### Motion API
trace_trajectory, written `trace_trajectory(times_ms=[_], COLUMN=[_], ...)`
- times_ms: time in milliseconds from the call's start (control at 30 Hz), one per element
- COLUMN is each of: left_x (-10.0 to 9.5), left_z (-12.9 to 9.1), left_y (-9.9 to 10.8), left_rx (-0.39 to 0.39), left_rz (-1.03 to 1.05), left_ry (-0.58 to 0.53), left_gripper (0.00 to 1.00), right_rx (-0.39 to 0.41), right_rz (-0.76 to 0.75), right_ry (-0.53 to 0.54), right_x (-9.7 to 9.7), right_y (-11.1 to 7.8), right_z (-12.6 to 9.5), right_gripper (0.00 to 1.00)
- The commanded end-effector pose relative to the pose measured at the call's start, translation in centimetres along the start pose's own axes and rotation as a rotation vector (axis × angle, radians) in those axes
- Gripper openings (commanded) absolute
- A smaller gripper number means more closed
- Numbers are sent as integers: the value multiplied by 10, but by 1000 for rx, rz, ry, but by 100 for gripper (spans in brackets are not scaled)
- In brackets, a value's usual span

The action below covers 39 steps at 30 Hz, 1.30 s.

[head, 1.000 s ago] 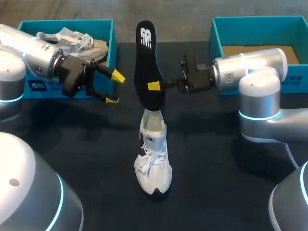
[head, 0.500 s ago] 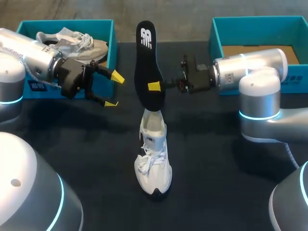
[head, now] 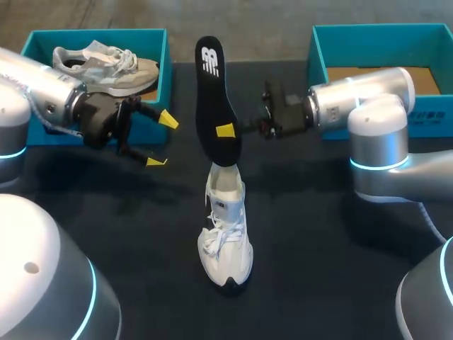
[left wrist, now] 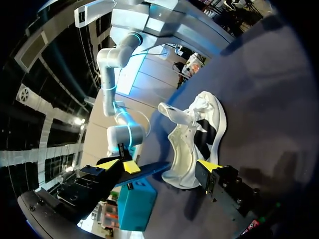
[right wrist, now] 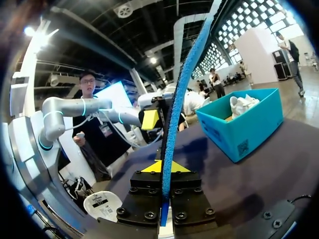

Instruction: Take the shoe out of the shoebox, open the shoe tongue, remove and reinsert the insole, then place the shoe into the shoebox

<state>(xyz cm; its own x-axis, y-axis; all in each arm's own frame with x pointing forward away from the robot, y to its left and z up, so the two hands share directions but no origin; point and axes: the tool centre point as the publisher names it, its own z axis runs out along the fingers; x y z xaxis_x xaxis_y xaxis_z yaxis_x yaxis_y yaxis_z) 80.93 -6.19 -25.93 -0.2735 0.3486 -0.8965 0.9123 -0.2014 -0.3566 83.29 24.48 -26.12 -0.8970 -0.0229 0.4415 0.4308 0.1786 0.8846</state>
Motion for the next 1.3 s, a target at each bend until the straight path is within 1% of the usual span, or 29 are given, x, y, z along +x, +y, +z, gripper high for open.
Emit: trace_trajectory(times_ms=[33,167,433,833,1000,1300], left_x=[2,4,8,10,11,12], left_z=[1,0,-2,-5,-1,3], left_y=[-5,-5,-2,9,12,19], left_rx=[-2,4,2,-20,-21,-19], left_rz=[-18,10,15,33,40,48], left_ry=[8,4,16,26,21,19], left_gripper=[100,100,100,100,100,100], right_rx=[-7,-5,-16,-16,-16,-48], right_rz=[-2,-2,28,28,28,48], right_ry=[1,0,12,12,12,-16], right_x=[-1,1,6,6,6,1], right_y=[-7,-9,-23,-23,-23,-36], right_z=[6,10,16,16,16,11], right_gripper=[0,0,0,0,0,0])
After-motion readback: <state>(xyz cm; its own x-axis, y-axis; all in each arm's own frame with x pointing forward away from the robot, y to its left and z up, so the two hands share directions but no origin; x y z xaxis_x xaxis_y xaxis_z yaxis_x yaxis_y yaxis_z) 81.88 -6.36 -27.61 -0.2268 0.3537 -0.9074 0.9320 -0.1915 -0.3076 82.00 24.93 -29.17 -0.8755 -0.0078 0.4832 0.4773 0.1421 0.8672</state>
